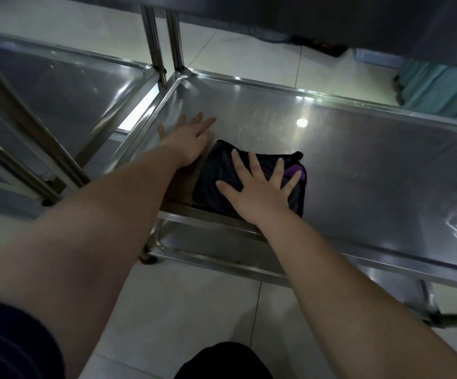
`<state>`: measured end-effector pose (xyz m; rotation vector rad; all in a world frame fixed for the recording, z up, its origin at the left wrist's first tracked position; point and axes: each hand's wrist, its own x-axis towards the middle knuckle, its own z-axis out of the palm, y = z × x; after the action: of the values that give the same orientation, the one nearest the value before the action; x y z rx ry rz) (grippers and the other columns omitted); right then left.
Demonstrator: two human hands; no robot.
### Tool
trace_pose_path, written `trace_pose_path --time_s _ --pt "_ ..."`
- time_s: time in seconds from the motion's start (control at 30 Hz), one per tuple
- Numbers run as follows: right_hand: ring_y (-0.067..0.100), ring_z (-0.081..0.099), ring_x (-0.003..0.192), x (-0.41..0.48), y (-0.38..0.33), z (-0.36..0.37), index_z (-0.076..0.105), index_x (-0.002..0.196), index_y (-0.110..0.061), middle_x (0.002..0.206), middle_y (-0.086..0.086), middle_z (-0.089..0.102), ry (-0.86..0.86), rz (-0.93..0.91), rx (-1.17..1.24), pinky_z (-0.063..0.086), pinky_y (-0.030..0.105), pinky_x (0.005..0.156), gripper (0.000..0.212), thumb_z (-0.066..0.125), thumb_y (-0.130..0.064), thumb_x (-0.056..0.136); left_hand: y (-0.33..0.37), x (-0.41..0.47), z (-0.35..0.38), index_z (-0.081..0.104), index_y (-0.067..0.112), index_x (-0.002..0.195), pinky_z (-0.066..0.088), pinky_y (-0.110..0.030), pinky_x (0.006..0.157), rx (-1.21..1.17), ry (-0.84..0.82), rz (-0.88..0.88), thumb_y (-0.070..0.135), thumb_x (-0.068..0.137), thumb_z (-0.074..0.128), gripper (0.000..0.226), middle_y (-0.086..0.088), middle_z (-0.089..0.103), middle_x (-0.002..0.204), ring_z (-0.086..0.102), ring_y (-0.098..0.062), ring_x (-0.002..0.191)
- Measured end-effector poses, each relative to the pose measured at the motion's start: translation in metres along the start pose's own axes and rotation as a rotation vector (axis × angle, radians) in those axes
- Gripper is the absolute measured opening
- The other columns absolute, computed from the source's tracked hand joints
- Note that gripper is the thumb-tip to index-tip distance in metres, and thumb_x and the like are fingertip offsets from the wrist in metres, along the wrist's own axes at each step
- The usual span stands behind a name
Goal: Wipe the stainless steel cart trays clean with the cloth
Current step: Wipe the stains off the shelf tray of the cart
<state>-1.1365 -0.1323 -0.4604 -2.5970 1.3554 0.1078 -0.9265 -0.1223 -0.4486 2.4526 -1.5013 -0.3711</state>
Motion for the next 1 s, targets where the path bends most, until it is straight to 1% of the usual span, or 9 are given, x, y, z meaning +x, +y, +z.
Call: trace_pose_path --time_s 0.13,0.2,0.27,0.33,0.43,0.6,0.77,0.83,1.0 --pt "0.038 -0.038 0.137 -0.002 0.049 -0.016 -0.009 0.147 -0.057 0.160 -0.018 -0.018 0.016 -0.014 -0.088 -0.037 0.066 0.091 0.072 0.004 -0.083 0.081 0.035 -0.032 -0.007 0.018 0.045 0.153 -0.009 -0.057 0.117 -0.030 0.126 0.150 0.046 0.104 0.027 0.049 0.006 0.011 0.164 -0.003 -0.022 0.151" --pt "0.034 -0.033 0.141 0.005 0.068 -0.020 -0.005 0.147 -0.057 0.161 -0.019 -0.012 0.025 -0.049 -0.102 -0.031 0.066 0.097 0.067 0.011 -0.079 0.086 0.065 -0.059 0.007 0.024 0.036 0.154 -0.006 -0.051 0.118 -0.019 0.115 0.243 0.044 0.104 0.031 0.051 0.000 0.012 0.164 0.000 -0.024 0.151" --pt "0.030 -0.023 0.146 0.020 0.081 -0.027 0.010 0.150 -0.052 0.163 -0.017 -0.002 0.089 -0.049 0.060 -0.018 0.063 0.109 0.060 0.023 -0.068 0.095 0.093 -0.081 0.028 0.021 0.030 0.155 -0.004 -0.050 0.118 0.019 0.054 0.290 0.044 0.103 0.032 0.055 -0.003 0.011 0.165 0.001 -0.025 0.151" --pt "0.025 -0.011 0.150 0.036 0.092 -0.036 0.026 0.150 -0.045 0.163 -0.013 0.011 0.152 -0.018 0.318 -0.007 0.059 0.116 0.051 0.032 -0.053 0.101 0.111 -0.087 0.045 0.011 0.032 0.157 -0.010 -0.055 0.116 0.109 -0.005 0.242 0.050 0.103 0.027 0.060 -0.001 0.005 0.165 -0.005 -0.024 0.151" --pt "0.021 0.001 0.151 0.044 0.106 -0.032 0.033 0.150 -0.038 0.161 -0.009 0.021 0.131 -0.032 0.380 -0.006 0.050 0.120 0.046 0.031 -0.043 0.104 0.117 -0.081 0.058 -0.004 0.047 0.153 -0.020 -0.073 0.101 0.206 -0.023 0.112 0.074 0.091 0.011 0.069 0.008 -0.007 0.165 -0.015 -0.027 0.150" --pt "0.019 0.006 0.149 0.035 0.111 -0.021 0.025 0.150 -0.046 0.159 -0.013 0.020 0.208 -0.050 0.508 -0.005 0.042 0.120 0.048 0.026 -0.053 0.103 0.100 -0.062 0.062 -0.005 0.059 0.146 -0.013 -0.077 0.100 0.213 0.009 0.058 0.097 0.065 0.001 0.090 0.015 -0.007 0.164 -0.016 -0.027 0.149" --pt "0.034 -0.003 0.149 0.045 0.105 -0.013 -0.006 0.150 -0.050 0.163 -0.014 0.003 0.083 -0.132 -0.018 -0.007 0.055 0.117 0.059 0.008 -0.064 0.095 0.062 -0.003 0.039 -0.001 0.058 0.147 -0.003 -0.077 0.104 0.201 0.006 -0.031 0.099 0.060 0.006 0.096 0.014 -0.006 0.164 -0.012 -0.027 0.150" --pt "0.036 -0.008 0.149 0.048 0.102 -0.008 -0.012 0.148 -0.052 0.163 -0.015 -0.003 0.067 -0.129 -0.076 -0.008 0.057 0.116 0.062 0.002 -0.069 0.090 0.058 0.023 0.032 -0.001 0.057 0.148 -0.002 -0.078 0.103 0.194 -0.005 -0.058 0.098 0.063 0.009 0.094 0.012 -0.006 0.164 -0.011 -0.029 0.150" --pt "0.036 -0.009 0.149 0.056 0.098 -0.008 -0.007 0.151 -0.049 0.163 -0.015 -0.006 0.078 -0.107 -0.084 -0.006 0.059 0.117 0.069 0.000 -0.072 0.086 0.058 0.050 0.022 -0.006 0.063 0.144 0.000 -0.080 0.102 0.222 -0.038 -0.042 0.095 0.070 0.011 0.082 0.007 -0.006 0.165 -0.010 -0.034 0.149"
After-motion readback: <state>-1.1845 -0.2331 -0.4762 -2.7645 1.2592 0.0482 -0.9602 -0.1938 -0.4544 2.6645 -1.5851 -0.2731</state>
